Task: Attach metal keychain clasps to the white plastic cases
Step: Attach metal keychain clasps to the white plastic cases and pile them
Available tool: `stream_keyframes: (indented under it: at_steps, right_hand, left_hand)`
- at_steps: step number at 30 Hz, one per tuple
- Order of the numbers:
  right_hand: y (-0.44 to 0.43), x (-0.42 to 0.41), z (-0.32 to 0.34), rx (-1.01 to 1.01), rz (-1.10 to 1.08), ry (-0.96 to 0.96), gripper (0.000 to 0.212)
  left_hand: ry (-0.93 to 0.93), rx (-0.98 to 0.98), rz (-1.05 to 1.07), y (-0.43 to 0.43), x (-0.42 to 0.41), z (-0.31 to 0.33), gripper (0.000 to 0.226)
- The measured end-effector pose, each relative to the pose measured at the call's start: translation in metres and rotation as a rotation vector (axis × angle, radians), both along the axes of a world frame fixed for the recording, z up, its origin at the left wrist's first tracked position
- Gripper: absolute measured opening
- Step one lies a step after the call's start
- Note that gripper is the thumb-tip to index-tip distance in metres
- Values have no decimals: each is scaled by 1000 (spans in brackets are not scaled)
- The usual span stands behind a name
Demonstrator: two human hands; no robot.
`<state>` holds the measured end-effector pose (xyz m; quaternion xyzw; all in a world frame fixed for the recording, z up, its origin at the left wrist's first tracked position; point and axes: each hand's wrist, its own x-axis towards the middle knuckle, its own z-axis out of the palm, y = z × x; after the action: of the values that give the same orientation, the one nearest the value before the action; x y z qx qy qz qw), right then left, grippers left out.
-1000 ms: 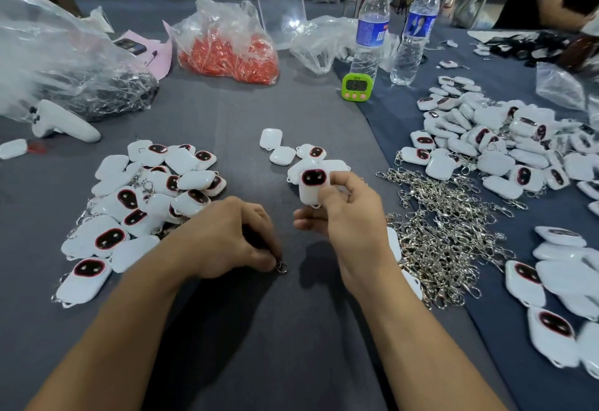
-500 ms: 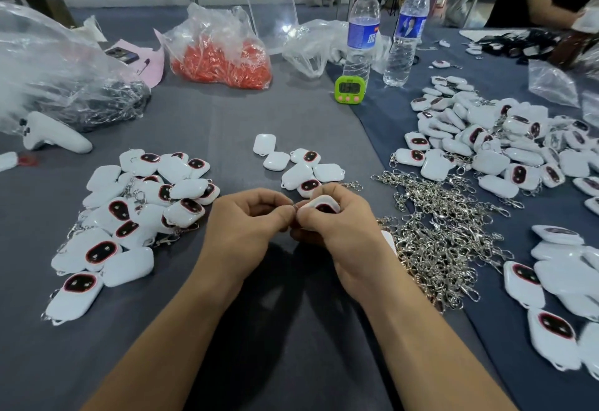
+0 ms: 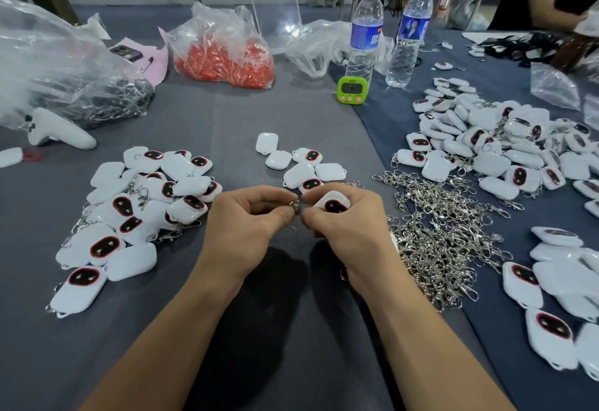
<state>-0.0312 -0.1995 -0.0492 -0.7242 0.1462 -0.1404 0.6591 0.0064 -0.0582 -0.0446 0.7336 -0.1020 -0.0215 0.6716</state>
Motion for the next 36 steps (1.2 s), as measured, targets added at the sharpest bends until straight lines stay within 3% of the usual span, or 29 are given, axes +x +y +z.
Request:
stream_keyframes:
  at_steps: [6, 14, 18, 24, 27, 33, 36]
  right_hand:
    - [5, 1, 1, -244, -2, 17, 19]
    - [2, 4, 4, -83, -41, 5, 9]
    - [0, 4, 3, -100, -16, 21, 9]
    - [1, 3, 2, -142, -15, -13, 12]
    - [1, 3, 3, -203, -46, -28, 12]
    - [4, -2, 4, -454, -125, -117, 20]
    - [7, -3, 3, -481, -127, -130, 15]
  left_hand:
    - [-4, -62, -27, 3, 2, 1, 30]
    - [-94, 57, -21, 3, 3, -8, 30]
    - [-99, 97, -37, 2, 3, -8, 18]
    - [-163, 80, -23, 3, 2, -3, 21]
    - [-187, 143, 19, 3, 1, -2, 30]
    - [-397, 408, 145, 5, -5, -1, 18]
    - [-382, 402, 149, 5, -7, 0, 19]
